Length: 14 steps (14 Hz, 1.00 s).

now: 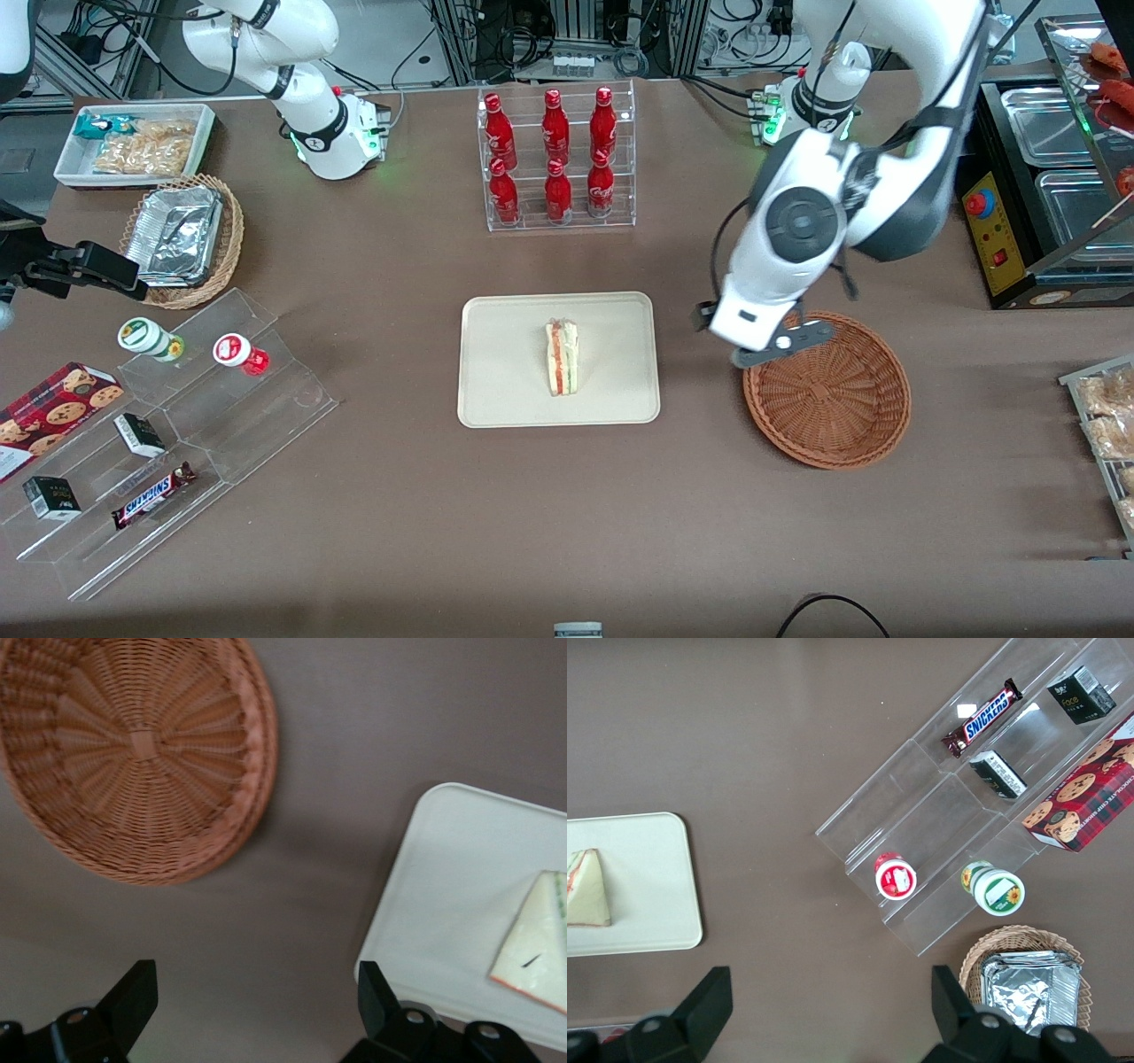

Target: Place sandwich from basket to tray

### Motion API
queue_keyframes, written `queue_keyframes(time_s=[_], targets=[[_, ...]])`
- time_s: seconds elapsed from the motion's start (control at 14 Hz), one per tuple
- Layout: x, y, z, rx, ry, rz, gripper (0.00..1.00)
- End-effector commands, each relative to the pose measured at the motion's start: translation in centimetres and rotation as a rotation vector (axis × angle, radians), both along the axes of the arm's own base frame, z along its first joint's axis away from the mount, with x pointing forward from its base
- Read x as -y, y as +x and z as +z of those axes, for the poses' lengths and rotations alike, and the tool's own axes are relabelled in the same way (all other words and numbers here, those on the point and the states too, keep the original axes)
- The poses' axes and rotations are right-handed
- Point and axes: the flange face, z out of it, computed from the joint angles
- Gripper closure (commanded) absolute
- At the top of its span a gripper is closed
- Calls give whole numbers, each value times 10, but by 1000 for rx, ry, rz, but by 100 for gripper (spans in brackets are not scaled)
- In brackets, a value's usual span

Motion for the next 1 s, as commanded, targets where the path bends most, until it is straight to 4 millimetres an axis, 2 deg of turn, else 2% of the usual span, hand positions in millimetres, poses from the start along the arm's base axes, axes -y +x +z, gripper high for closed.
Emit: queue_keyframes(time_s=[0.0, 0.07, 0.29, 0.36, 0.5, 0.57, 0.79, 0.93], targets=[[-52, -14, 26, -40, -3, -44, 0], [-70, -13, 35, -43, -10, -51, 0], [-97, -22, 68, -52, -38, -129, 0], [-121, -20, 77, -54, -45, -131, 0], [-147, -18, 93, -78, -69, -182, 0], [-148, -18, 106, -72, -77, -215, 0], [-182, -8, 140, -14, -87, -204, 0], [-195, -11, 162, 31, -87, -195, 0]])
